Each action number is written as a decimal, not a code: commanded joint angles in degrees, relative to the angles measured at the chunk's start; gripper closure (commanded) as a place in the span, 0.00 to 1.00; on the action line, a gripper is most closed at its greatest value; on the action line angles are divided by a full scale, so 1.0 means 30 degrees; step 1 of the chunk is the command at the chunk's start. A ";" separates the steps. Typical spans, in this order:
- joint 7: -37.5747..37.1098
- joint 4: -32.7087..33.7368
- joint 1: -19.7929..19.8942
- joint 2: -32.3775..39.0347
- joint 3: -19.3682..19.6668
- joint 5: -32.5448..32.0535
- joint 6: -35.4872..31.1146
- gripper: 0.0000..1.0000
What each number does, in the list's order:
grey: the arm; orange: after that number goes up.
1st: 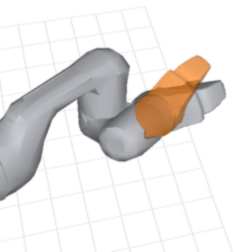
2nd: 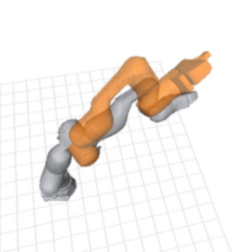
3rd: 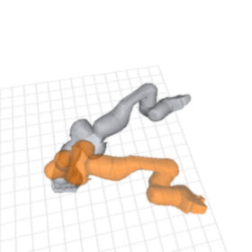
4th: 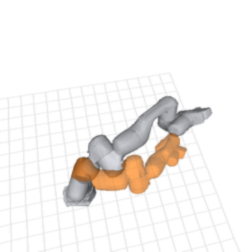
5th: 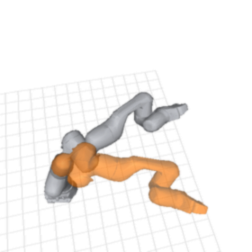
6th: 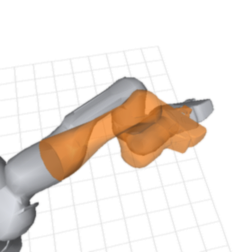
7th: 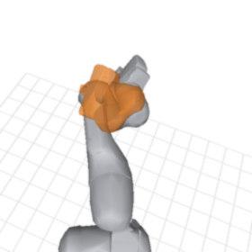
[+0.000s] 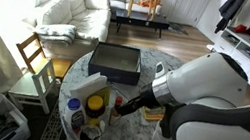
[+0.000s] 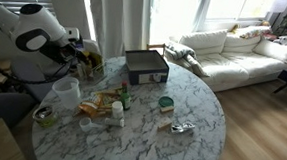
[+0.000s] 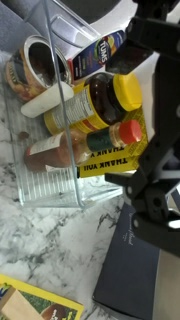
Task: Remove the bottle with an orange cap from the clear case, put it on the table, put the plastic cup in the clear case ad then put the orange packet in the plastic cup in the clear case
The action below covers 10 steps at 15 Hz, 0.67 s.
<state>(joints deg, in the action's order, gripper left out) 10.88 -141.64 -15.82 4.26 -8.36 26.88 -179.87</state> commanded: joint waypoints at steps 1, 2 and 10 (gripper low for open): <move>0.0929 0.0586 0.0151 0.1389 -0.0240 -0.0026 -0.1318 0.00; 0.1028 0.0678 0.0186 0.1675 -0.0154 -0.0181 -0.1529 0.00; 0.1522 0.1665 0.0622 0.3201 -0.0385 -0.0198 -0.2780 0.52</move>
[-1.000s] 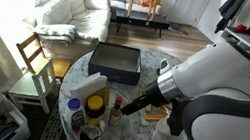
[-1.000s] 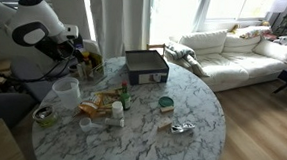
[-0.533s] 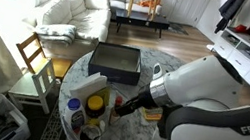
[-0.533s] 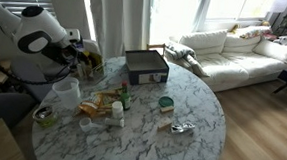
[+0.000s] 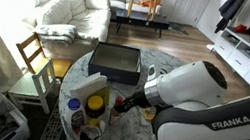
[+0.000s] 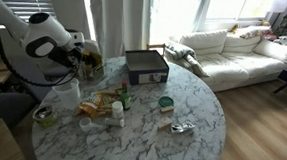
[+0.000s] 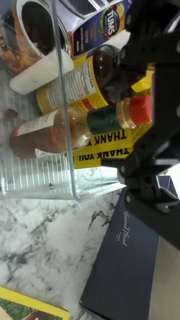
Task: Remove the bottle with an orange cap from the clear case, put it on the table, put the plastic cup in the clear case ad then put the orange packet in the plastic cup in the clear case
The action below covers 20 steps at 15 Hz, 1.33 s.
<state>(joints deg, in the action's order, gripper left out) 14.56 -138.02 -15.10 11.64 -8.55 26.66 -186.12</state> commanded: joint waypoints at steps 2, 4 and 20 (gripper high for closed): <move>0.0251 0.0665 0.0450 0.0998 -0.0412 -0.0116 -0.0993 0.57; 0.0195 0.0853 0.0514 0.1239 -0.0546 -0.0122 -0.1194 0.43; -0.1593 0.0954 -0.0353 -0.0828 0.2055 -0.2667 0.0536 0.92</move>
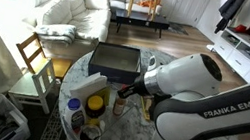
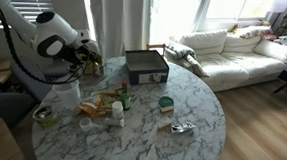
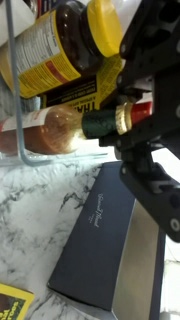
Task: Remove the bottle with an orange cap from the clear case, put it on the table, put the plastic cup in the clear case ad then put the orange packet in the plastic cup in the clear case
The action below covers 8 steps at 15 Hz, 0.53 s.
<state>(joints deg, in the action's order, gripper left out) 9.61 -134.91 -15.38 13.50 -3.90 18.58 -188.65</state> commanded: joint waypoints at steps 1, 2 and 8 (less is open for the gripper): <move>-0.0026 -0.0016 -0.0134 -0.1781 0.0434 0.0035 0.1743 0.92; -0.1675 -0.0032 0.0670 -0.2144 -0.0087 -0.1798 0.2152 0.92; -0.1235 0.0723 0.0401 -0.3902 0.0383 -0.1343 0.4588 0.92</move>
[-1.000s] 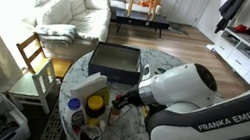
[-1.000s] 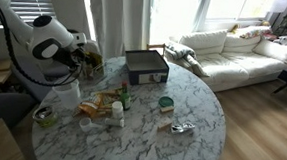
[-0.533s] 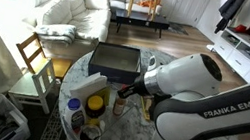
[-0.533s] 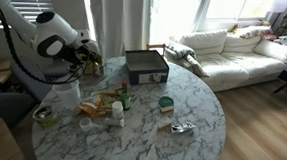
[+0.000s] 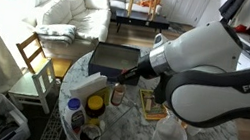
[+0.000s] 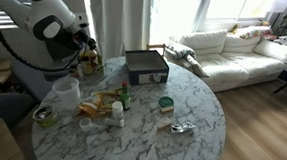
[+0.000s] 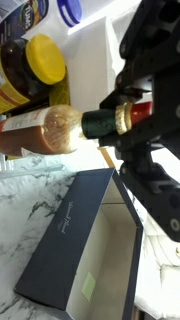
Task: Remove the bottle with an orange cap from the clear case, put it on the table, put the plastic cup in the clear case ad then put the orange packet in the plastic cup in the clear case
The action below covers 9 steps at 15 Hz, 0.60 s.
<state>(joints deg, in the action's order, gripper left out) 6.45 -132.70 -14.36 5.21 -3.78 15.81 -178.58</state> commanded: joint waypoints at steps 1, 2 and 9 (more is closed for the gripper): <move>-0.0164 0.0074 0.0120 -0.1466 0.0437 -0.0571 0.1554 0.92; -0.0296 0.0184 0.0172 -0.1830 0.0617 -0.0792 0.1852 0.92; -0.2968 -0.0323 0.2237 -0.3575 0.1198 -0.5189 0.2344 0.92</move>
<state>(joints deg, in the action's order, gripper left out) 4.08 -131.35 -11.48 -3.00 -0.95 10.80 -172.05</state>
